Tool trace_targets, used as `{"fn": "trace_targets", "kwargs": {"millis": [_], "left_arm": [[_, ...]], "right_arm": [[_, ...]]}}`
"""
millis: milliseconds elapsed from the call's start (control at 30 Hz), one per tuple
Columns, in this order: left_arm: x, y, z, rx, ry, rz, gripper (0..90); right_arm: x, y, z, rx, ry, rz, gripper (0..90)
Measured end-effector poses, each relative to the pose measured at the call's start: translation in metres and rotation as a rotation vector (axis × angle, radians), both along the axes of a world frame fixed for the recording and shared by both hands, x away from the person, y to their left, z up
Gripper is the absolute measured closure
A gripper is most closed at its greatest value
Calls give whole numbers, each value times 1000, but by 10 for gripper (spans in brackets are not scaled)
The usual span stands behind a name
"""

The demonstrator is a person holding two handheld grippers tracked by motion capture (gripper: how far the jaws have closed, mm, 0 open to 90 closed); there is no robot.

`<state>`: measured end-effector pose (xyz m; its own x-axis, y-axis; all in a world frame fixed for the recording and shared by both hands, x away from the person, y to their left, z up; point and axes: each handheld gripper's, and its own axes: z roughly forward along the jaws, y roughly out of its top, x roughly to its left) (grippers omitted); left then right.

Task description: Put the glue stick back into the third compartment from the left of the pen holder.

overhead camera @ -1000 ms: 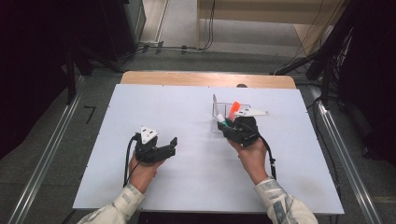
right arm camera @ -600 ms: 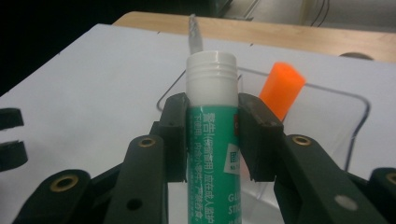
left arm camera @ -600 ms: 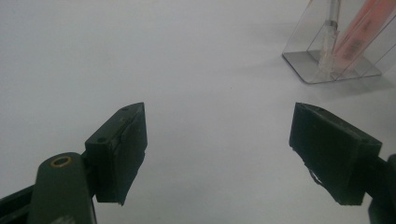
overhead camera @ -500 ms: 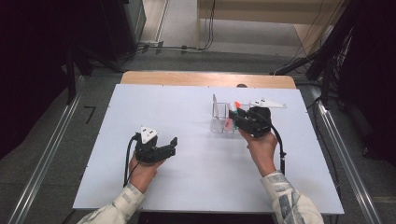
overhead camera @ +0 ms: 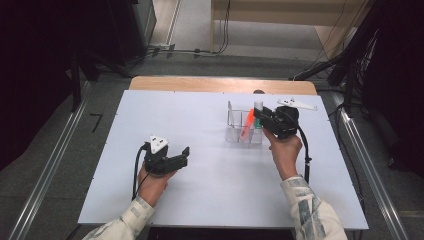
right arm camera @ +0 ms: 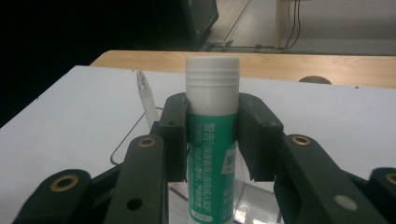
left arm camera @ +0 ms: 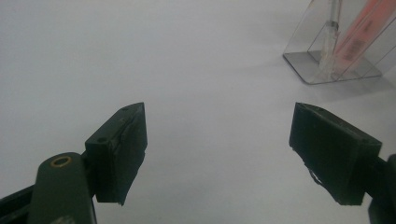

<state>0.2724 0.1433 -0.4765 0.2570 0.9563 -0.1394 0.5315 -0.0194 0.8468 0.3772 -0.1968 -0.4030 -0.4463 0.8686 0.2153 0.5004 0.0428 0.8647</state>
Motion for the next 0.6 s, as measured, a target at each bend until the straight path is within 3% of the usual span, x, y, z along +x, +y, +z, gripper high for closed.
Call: {"fn": "trace_targets", "kwargs": {"millis": [233,600], "left_arm": [[0,0,0,3,2,-2,194],[0,0,-1,3,2,-3,194]], "right_arm": [[7,-7,4,16,-14,-31,630],[13,-7,-4,-12,-20,-51,629]]}}
